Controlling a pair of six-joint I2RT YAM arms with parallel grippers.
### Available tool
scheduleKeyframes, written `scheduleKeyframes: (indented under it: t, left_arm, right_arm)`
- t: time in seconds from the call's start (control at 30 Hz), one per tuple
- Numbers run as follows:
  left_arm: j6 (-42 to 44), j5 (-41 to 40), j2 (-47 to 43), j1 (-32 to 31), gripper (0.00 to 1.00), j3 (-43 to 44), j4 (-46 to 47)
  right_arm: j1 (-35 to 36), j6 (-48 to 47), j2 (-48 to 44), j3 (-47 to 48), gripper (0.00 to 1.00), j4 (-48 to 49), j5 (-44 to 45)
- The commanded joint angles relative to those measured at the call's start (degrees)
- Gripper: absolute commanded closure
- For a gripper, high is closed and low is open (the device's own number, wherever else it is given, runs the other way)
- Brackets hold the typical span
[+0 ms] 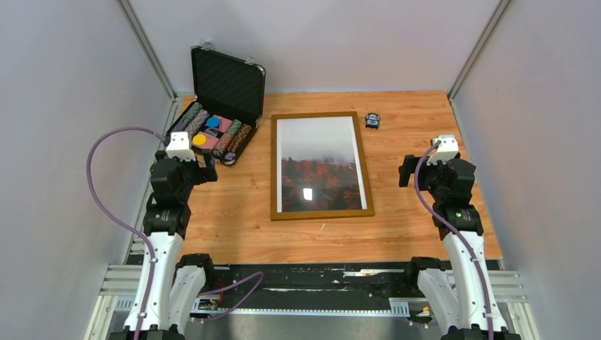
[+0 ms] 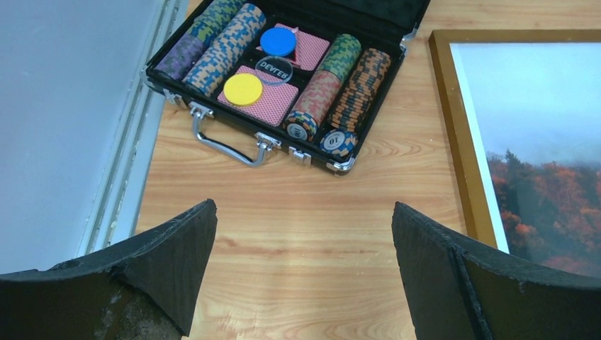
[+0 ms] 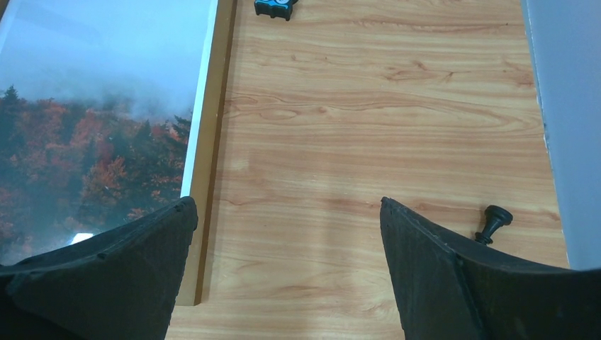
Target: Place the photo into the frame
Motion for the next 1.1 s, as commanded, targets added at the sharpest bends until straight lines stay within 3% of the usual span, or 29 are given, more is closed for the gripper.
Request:
scheduleKeyframes:
  t: [0.0,0.33,1.07]
  left_arm:
    - [2.15,1.08,-0.65,0.45,0.00,-1.72,4.89]
    - [3.65,1.16,3.09,0.49,0.00,-1.15,4.07]
    - [3.66,2.54,1.93,0.47,0.00,-1.43,3.85]
  right_arm:
    - [0.10,0.13,0.58,-0.51,0.00,2.11,1.51]
    - [0.10,0.58,0.63,-1.34,0.00,3.15,1.98]
    - [0.10,-0.54,-0.38,-2.36,0.00,3.48,0.93]
